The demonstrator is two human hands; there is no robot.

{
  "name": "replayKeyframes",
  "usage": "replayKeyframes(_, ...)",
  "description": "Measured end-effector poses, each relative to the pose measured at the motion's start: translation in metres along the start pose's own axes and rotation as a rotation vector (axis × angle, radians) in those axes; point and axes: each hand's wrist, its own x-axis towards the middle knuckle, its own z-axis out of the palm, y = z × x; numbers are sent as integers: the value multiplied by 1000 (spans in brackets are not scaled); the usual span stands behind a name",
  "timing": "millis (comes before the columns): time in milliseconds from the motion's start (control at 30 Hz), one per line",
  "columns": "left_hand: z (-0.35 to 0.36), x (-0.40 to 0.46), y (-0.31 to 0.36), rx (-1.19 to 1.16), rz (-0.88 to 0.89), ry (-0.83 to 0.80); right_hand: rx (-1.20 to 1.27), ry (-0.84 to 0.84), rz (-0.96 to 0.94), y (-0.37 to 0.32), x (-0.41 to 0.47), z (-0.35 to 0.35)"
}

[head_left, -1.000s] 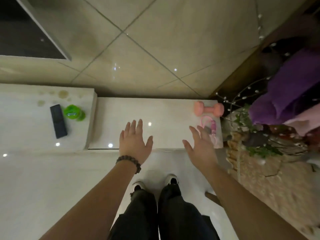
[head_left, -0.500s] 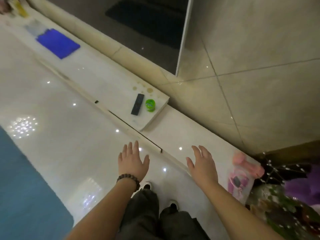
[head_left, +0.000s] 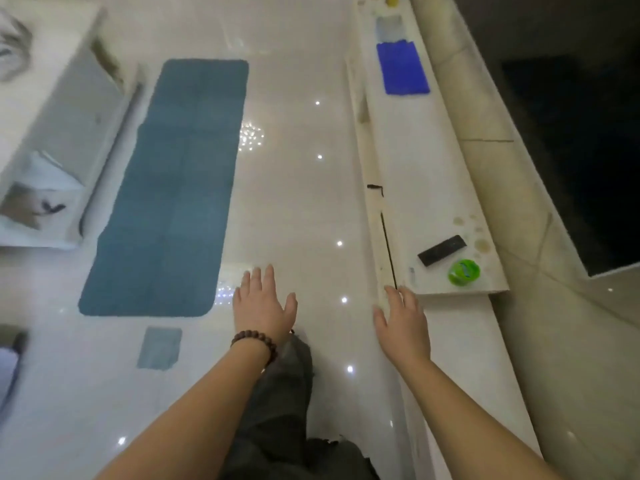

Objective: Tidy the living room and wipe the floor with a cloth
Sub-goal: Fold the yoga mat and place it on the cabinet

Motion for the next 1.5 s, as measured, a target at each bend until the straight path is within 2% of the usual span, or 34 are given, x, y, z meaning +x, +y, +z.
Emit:
replayKeyframes(133,-14,42,-35,-73,-160,44,-44,-53,-145,-56,67,10)
replayKeyframes(333,-55,151,-82,-180,-358,94,-136,-132,-315,-167,197,28)
replayKeyframes(600,-128,276,-107,-191,-433,144,-179,-133,-446,-287,324,21)
replayKeyframes(833,-156,367,-119,-247,-562,140,-222,-222,-576,-364,430,29)
replayKeyframes(1233,-200,583,-71,-398,-956,229,-346,-364,-918,-503,722,6)
replayKeyframes(1500,-224,673,-50,-479,-1159,273,-426,-513,-1114,-585,831,28)
